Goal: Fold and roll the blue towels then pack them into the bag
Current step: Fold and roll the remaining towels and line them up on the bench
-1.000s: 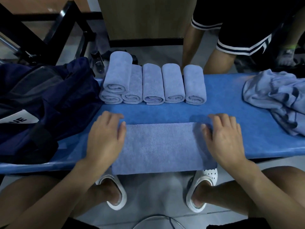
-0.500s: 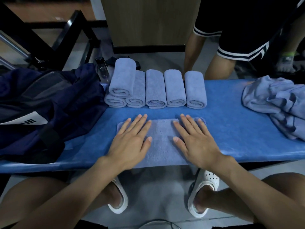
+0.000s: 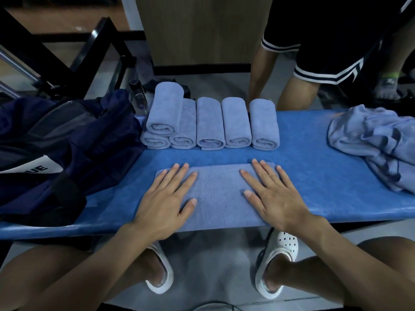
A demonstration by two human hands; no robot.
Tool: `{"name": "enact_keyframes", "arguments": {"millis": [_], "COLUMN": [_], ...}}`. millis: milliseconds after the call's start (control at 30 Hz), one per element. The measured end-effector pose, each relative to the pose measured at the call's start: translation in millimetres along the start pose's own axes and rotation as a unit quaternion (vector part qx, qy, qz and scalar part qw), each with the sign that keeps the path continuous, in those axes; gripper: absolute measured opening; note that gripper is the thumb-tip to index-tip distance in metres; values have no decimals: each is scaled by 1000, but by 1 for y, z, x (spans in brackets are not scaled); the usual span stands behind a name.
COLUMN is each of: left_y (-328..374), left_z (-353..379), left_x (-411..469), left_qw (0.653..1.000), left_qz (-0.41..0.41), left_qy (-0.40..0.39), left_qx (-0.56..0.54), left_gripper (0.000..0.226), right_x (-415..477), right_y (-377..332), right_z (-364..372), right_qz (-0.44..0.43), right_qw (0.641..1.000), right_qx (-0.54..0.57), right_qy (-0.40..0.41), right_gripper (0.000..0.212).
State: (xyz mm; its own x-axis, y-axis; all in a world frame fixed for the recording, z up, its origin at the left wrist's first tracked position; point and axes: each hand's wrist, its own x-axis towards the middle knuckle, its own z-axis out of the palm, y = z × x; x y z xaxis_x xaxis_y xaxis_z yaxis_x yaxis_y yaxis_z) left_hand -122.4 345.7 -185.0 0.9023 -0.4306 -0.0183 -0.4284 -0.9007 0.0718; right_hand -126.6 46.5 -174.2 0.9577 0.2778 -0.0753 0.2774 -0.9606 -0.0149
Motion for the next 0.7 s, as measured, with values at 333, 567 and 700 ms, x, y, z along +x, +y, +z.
{"name": "enact_keyframes", "arguments": {"millis": [333, 567, 700], "left_y": [1, 16, 25], "left_z": [-11, -32, -42], "left_x": [3, -26, -11], "left_qw": [999, 996, 996], "left_qz": [-4, -17, 63], "left_qy": [-37, -36, 17], "left_qx": [13, 86, 58], "left_gripper": [68, 65, 56], "right_x": [-21, 0, 8], "right_y": [-14, -17, -25], "right_z": [-21, -16, -20], "right_qz": [12, -27, -41], "right_qw": [997, 999, 998], "right_qx": [-28, -22, -36], "right_qy": [66, 42, 39], "right_gripper": [48, 51, 53]}}
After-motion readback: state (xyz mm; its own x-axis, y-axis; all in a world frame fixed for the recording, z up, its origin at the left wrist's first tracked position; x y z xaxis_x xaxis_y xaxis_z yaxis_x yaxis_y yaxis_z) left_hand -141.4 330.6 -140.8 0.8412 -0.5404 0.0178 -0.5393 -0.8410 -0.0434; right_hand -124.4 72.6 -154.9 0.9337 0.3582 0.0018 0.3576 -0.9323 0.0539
